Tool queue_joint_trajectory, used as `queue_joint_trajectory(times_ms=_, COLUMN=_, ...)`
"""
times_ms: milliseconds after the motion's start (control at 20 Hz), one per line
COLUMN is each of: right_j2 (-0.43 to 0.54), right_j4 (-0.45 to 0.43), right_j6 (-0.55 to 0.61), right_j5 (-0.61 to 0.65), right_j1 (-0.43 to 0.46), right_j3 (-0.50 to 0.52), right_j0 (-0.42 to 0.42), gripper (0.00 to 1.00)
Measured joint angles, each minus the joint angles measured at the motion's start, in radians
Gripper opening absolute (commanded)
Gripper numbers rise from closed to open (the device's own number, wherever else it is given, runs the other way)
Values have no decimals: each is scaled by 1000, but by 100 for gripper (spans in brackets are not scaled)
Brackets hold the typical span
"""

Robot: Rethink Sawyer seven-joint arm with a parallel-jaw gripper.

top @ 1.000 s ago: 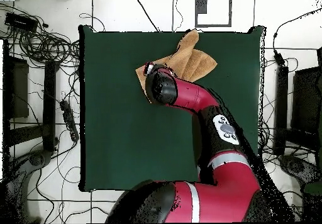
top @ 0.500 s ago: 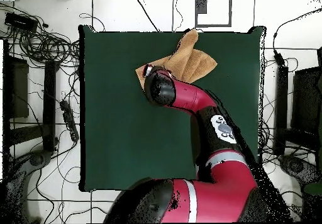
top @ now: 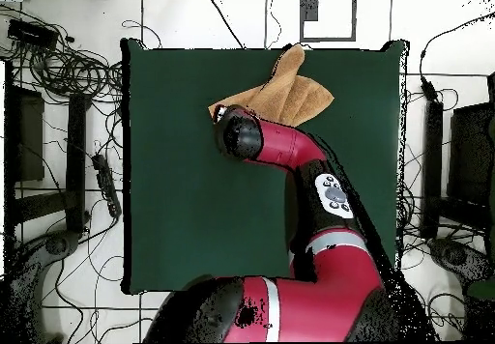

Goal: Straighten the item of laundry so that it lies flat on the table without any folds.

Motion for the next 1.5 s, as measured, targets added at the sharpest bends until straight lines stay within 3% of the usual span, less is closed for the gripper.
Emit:
queue_joint_trajectory(times_ms=350, right_j2=-27, right_j4=0, right_j6=0, right_j5=130, right_j1=0, right_j3=-27, right_j0=9, gripper=100)
queue_joint_trajectory(times_ms=1500, right_j2=-27, right_j4=0, right_j6=0, right_j5=131, right_j1=45, right_j3=-77, right_j0=1, gripper=100)
